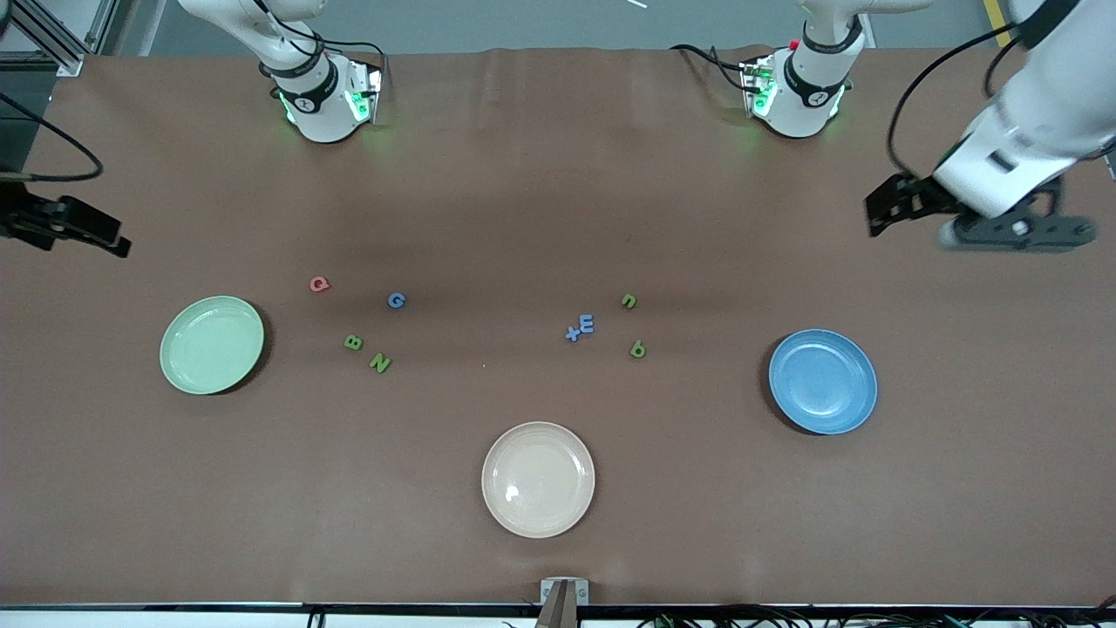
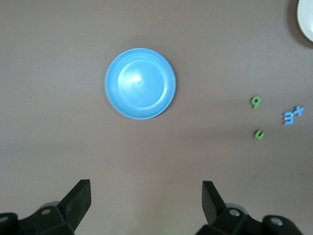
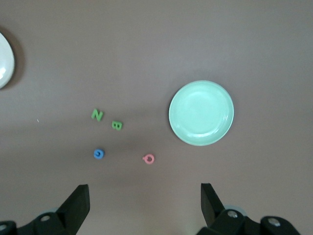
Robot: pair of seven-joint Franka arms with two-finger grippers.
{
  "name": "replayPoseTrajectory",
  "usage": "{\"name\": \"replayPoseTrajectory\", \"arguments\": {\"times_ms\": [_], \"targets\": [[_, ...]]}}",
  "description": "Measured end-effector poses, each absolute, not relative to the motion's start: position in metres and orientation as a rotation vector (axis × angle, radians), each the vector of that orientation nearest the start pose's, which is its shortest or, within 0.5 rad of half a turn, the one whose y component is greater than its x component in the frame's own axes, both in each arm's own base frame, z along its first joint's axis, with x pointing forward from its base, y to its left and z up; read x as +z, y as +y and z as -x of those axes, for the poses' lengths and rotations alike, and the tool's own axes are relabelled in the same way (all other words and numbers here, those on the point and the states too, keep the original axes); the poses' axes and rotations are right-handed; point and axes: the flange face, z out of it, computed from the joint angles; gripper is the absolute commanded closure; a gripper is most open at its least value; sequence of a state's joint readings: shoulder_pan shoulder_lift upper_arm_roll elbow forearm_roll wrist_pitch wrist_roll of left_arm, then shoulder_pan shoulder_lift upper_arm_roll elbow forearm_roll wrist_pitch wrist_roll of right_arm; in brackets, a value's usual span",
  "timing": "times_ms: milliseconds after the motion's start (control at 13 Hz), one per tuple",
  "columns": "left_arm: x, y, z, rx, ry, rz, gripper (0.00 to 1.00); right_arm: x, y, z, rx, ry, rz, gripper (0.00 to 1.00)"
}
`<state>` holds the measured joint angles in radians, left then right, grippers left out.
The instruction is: Sort upper and lower case letters into plates
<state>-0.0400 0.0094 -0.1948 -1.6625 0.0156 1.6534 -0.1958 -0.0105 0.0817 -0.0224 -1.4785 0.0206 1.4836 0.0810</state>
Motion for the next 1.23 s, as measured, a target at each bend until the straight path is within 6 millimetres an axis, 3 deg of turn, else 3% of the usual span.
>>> {"name": "replayPoseTrajectory", "arguments": {"times_ms": [384,690,997,1227], "targets": [[0.457,-0.239,-0.579,0.026,-0.127,3.121,0.00,0.466,-0.013,-0.568,0.340,0.175,3.106,0.00],[0.350,-0.320,-0.580,0.029,-0.105,3.157,0.01,0.374,-0.013,-0.539,0.299,0.187,3.110,0.00],[0.269,-0.356,-0.573,0.063,-0.046,3.197,0.13,0.314,-0.006,-0.489,0.233,0.223,3.116,0.00],[0.228,-0.371,-0.565,0.071,-0.003,3.191,0.25,0.273,0.001,-0.462,0.129,0.230,3.123,0.00]]}}
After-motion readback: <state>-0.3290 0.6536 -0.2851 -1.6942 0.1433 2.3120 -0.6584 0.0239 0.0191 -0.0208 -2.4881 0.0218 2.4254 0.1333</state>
